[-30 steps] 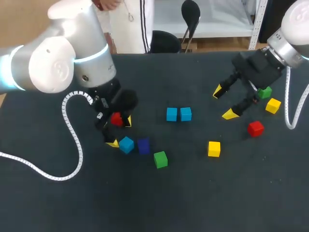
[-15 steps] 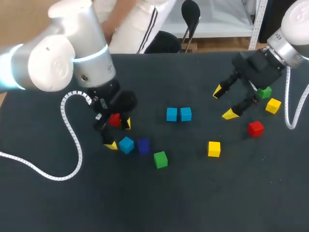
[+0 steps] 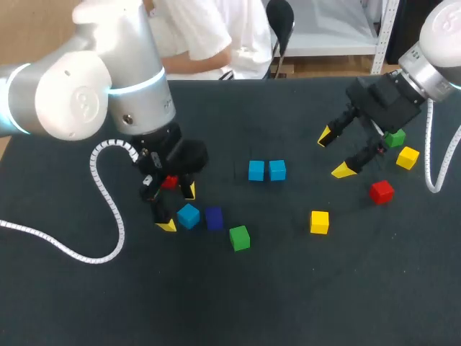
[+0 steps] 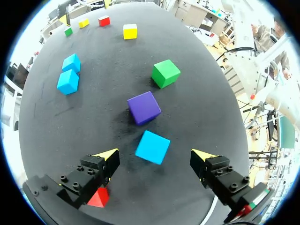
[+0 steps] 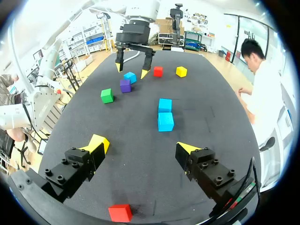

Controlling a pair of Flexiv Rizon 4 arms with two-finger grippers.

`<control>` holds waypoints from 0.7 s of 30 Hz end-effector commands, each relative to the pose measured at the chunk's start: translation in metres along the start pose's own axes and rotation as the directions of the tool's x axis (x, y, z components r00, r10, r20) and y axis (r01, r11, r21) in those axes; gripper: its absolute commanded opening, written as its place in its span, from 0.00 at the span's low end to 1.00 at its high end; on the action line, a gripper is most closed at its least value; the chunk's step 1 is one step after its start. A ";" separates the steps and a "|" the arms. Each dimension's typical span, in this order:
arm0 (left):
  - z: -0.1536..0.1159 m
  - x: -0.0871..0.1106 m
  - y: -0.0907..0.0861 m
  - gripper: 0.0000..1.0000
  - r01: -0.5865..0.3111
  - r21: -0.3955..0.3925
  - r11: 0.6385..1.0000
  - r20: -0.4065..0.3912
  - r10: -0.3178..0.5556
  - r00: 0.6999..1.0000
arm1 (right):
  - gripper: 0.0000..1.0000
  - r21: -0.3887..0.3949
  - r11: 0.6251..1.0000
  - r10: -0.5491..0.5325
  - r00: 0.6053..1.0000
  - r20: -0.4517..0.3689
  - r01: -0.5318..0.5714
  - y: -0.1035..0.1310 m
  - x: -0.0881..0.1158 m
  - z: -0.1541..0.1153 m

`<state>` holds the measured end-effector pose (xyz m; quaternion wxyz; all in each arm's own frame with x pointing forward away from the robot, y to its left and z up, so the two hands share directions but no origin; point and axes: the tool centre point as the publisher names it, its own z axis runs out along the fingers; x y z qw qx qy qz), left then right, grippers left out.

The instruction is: Place the blue cubes, place green cubes on the blue cubes, place the yellow cubes on the green cubes, then place the red cubes on the yellow cubes, and place purple cube on the red cubes.

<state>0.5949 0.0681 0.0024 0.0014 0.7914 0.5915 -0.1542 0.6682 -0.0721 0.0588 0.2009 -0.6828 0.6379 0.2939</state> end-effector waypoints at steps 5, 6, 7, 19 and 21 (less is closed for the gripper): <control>0.003 0.004 0.005 1.00 0.006 -0.013 1.000 0.004 -0.006 1.000 | 1.00 0.000 1.000 -0.001 1.000 0.001 0.001 0.000 0.000 0.000; 0.002 0.005 0.007 1.00 0.006 -0.014 1.000 0.002 -0.006 1.000 | 1.00 0.000 1.000 -0.001 1.000 0.001 0.001 0.000 0.000 0.000; 0.001 0.004 0.009 1.00 0.004 -0.015 1.000 0.000 -0.004 1.000 | 1.00 0.000 1.000 -0.001 1.000 0.001 0.001 0.000 0.000 0.000; 0.001 0.000 0.018 1.00 -0.017 -0.022 1.000 -0.012 0.017 1.000 | 1.00 0.000 1.000 -0.001 1.000 0.001 0.001 0.000 0.000 0.000; 0.003 0.002 0.017 1.00 -0.011 -0.017 1.000 -0.010 0.011 1.000 | 1.00 0.000 1.000 -0.001 1.000 0.001 0.001 0.000 0.000 0.000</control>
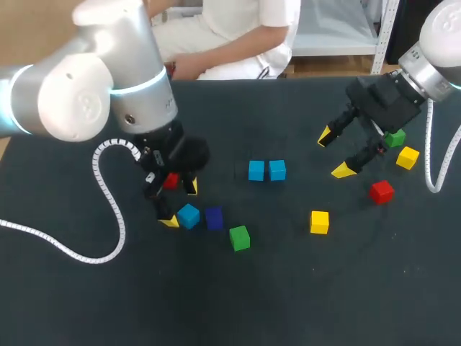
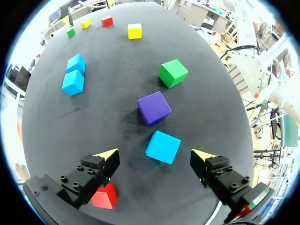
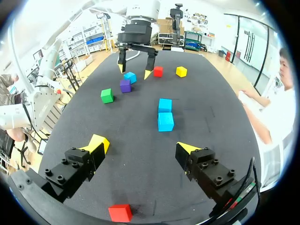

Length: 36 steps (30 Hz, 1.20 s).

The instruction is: Place the blue cubes, place green cubes on the blue cubes, place the yellow cubes on the green cubes, then place the red cubes on the yellow cubes, and place purple cube on the red cubes.

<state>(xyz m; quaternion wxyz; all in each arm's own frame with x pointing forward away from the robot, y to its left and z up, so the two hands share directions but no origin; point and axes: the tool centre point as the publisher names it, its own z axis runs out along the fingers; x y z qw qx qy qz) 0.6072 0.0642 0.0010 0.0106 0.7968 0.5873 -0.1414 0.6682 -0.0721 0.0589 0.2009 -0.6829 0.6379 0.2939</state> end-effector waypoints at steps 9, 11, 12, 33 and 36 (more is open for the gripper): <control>0.005 0.007 0.003 1.00 0.022 0.008 1.000 0.005 -0.022 1.000 | 1.00 0.000 1.000 -0.001 1.000 0.001 0.001 0.000 0.000 0.000; 0.005 0.007 0.004 1.00 0.022 0.006 1.000 0.007 -0.022 1.000 | 1.00 0.000 1.000 -0.001 1.000 0.001 0.001 0.000 0.000 0.000; 0.005 0.007 0.004 1.00 0.021 0.006 1.000 0.007 -0.021 1.000 | 1.00 0.000 1.000 -0.001 1.000 0.001 0.001 0.000 0.000 0.000; 0.010 0.007 0.007 0.08 0.015 0.001 1.000 0.021 -0.015 1.000 | 1.00 0.000 1.000 -0.001 1.000 0.001 0.001 0.000 0.000 0.000; 0.010 0.008 0.006 0.00 0.024 -0.005 1.000 0.022 -0.024 0.999 | 1.00 0.000 1.000 -0.001 1.000 0.001 0.001 0.000 0.000 0.000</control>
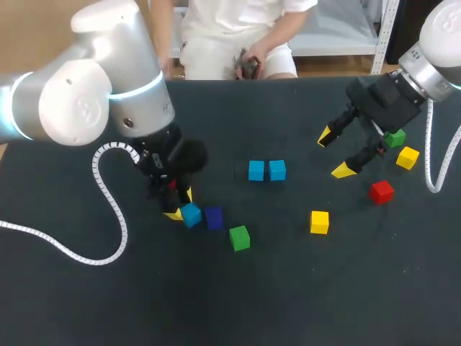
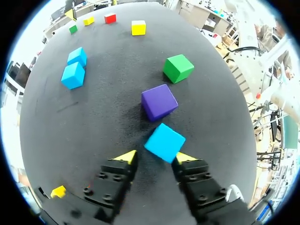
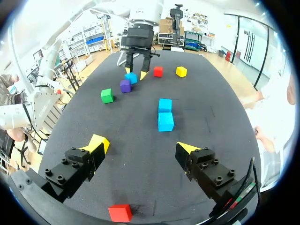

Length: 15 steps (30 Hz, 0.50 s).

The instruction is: Place the blue cubes, place green cubes on the blue cubes, place the yellow cubes on the green cubes, then place the red cubes on the yellow cubes, and place purple cube on the red cubes.

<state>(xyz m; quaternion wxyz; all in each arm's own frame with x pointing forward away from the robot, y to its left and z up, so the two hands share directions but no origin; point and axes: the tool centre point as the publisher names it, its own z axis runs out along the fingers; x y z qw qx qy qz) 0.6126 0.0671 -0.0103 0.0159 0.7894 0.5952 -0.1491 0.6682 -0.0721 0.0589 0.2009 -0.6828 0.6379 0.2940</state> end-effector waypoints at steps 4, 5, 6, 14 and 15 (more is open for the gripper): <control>0.001 0.002 -0.001 0.00 0.007 -0.011 1.000 0.003 -0.007 1.000 | 1.00 0.000 1.000 -0.001 1.000 0.001 0.001 0.000 0.000 0.000; 0.000 0.001 -0.001 0.00 0.008 -0.014 1.000 0.004 -0.008 1.000 | 1.00 0.000 1.000 -0.001 1.000 0.001 0.001 0.000 0.000 0.000; 0.000 0.001 -0.002 0.00 0.007 -0.017 1.000 0.004 -0.007 1.000 | 1.00 0.000 1.000 -0.001 1.000 0.001 0.001 0.000 0.000 0.000; -0.002 0.000 -0.006 1.00 0.018 -0.004 1.000 0.013 -0.018 1.000 | 1.00 0.000 1.000 -0.001 1.000 0.001 0.001 0.000 0.000 0.000; -0.003 -0.001 -0.007 1.00 0.022 -0.001 1.000 0.014 -0.022 1.000 | 1.00 0.000 1.000 -0.001 1.000 0.001 0.001 0.000 0.000 0.000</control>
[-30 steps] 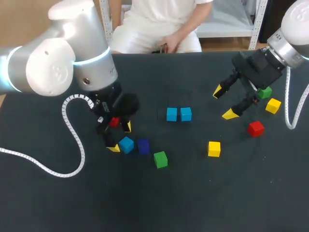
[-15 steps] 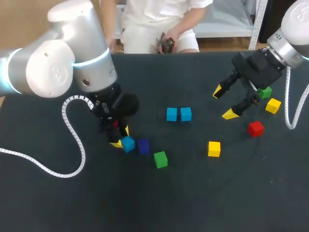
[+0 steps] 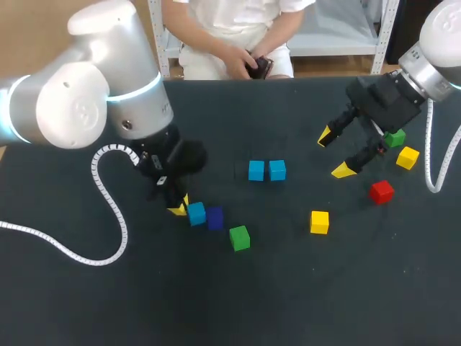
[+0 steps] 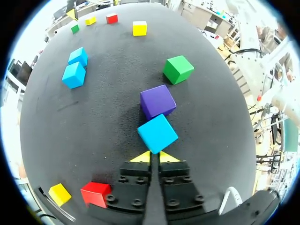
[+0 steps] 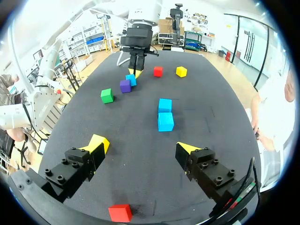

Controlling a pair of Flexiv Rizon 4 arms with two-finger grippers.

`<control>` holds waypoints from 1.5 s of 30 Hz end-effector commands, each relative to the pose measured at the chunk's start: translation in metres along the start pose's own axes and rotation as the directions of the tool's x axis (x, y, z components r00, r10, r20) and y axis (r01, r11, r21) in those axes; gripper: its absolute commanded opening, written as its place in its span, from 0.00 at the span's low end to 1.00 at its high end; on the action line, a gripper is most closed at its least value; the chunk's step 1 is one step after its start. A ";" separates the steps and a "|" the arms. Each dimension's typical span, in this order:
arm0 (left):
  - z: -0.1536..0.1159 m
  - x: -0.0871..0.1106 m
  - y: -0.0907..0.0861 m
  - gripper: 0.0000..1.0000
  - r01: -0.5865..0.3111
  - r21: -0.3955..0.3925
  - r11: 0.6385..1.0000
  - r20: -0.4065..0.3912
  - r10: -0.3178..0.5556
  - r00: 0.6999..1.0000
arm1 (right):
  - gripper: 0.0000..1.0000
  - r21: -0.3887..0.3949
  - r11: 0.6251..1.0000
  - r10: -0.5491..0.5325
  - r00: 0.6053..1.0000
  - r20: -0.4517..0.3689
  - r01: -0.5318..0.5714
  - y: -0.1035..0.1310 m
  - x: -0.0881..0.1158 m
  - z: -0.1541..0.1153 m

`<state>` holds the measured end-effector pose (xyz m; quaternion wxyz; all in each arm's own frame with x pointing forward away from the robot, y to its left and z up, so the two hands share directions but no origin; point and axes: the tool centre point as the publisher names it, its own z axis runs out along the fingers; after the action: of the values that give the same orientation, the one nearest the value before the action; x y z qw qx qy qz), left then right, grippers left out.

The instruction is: Place the blue cubes, place green cubes on the blue cubes, place the yellow cubes on the green cubes, then place the red cubes on the yellow cubes, and place purple cube on the red cubes.

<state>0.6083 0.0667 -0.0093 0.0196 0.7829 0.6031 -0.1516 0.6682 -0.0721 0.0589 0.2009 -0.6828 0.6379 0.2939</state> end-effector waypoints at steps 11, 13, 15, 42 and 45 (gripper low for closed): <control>-0.014 -0.017 -0.030 1.00 0.258 -0.055 0.965 0.020 -0.257 0.966 | 1.00 0.000 1.000 -0.001 1.000 0.001 0.001 0.000 0.000 0.000; -0.012 -0.020 -0.032 1.00 0.291 -0.063 0.955 0.019 -0.291 0.957 | 1.00 0.000 1.000 -0.001 1.000 0.001 0.001 0.000 0.000 0.000; -0.011 -0.021 -0.032 1.00 0.319 -0.074 0.945 0.031 -0.318 0.948 | 1.00 0.000 1.000 -0.001 1.000 0.001 0.001 0.000 0.000 0.000; -0.009 -0.011 0.008 1.00 0.427 -0.092 0.900 0.070 -0.422 0.904 | 1.00 0.000 1.000 -0.001 1.000 0.001 0.001 0.000 0.000 0.000; -0.008 -0.014 0.007 1.00 0.447 -0.102 0.888 0.077 -0.441 0.894 | 1.00 0.000 1.000 -0.001 1.000 0.001 0.001 0.000 0.000 0.000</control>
<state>0.6129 0.0557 0.0024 0.0474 0.6197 0.7710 -0.1391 0.6682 -0.0721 0.0588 0.2009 -0.6828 0.6379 0.2940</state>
